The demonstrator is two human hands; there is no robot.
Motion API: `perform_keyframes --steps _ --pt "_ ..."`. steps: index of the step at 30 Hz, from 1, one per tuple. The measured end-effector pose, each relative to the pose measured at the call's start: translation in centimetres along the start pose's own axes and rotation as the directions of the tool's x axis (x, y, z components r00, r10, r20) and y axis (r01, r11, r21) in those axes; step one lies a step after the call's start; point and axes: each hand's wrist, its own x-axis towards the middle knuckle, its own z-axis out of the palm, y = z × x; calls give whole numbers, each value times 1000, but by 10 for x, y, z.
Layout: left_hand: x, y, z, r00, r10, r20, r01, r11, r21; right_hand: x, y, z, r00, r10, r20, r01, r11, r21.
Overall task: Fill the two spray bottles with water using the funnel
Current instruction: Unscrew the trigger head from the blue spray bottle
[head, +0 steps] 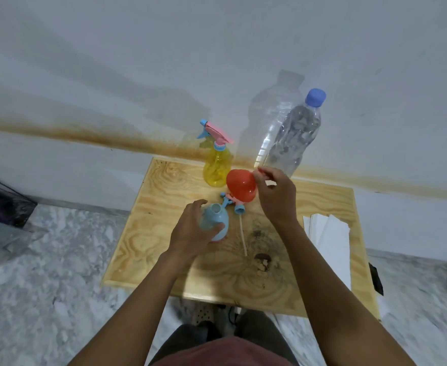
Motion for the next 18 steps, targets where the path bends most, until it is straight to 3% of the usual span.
perform_keyframes --steps 7,13,15,18 --pt "-10 37 -40 965 252 -75 -261 956 -138 -14 -32 -25 984 161 78 -176 949 260" --pt "-13 81 -87 807 585 -79 -589 806 -59 -20 -53 -31 959 157 235 -232 912 338" --pt "-12 88 -93 778 625 -59 -628 774 -79 -18 -59 -30 948 171 267 -257 907 333" --pt "-15 95 -95 819 571 -55 -573 811 -116 -17 -66 -32 933 199 299 -307 875 374"
